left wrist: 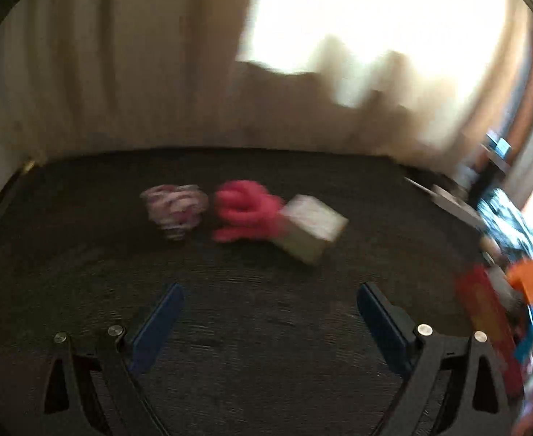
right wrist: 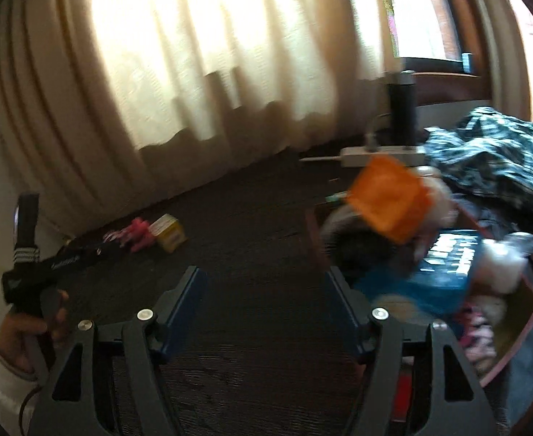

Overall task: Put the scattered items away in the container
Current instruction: 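Grasp the leopard plush with the left gripper while the right grasps the yellow medicine box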

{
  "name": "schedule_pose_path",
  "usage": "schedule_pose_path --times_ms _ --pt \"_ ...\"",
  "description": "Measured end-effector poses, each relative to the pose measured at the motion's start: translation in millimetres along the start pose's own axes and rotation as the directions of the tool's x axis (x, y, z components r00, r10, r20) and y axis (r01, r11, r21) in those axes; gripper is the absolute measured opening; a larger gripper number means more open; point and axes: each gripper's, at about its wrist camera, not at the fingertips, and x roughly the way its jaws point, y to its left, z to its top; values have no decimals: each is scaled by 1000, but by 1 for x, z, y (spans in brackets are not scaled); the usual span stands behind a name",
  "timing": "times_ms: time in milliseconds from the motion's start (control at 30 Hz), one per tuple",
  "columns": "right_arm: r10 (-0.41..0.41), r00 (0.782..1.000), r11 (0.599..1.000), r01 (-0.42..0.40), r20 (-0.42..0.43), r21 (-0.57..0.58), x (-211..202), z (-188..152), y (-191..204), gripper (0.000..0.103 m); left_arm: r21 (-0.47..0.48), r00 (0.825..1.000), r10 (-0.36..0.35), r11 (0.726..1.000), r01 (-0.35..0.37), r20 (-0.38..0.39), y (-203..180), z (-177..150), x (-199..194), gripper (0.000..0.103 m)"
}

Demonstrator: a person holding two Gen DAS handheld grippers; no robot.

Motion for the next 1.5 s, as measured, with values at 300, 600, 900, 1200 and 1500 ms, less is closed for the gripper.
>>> schedule_pose_path --times_ms 300,600,900,1200,1500 --pt "55 996 995 -61 -69 -85 44 4 44 78 -139 996 86 986 -88 -17 60 24 30 98" --pt "31 990 996 -43 -134 -84 88 -6 47 78 -163 986 160 973 -165 -43 79 53 88 98" --pt "-21 978 995 0 -207 -100 117 -21 42 78 -225 992 119 966 -128 -51 95 59 119 77" --pt "-40 978 991 12 -205 -135 118 -25 45 69 -214 998 62 975 -66 -21 89 58 104 40" --pt "-12 969 976 -41 -246 -212 131 -7 79 61 -222 997 16 975 1 73 83 64 68 40"
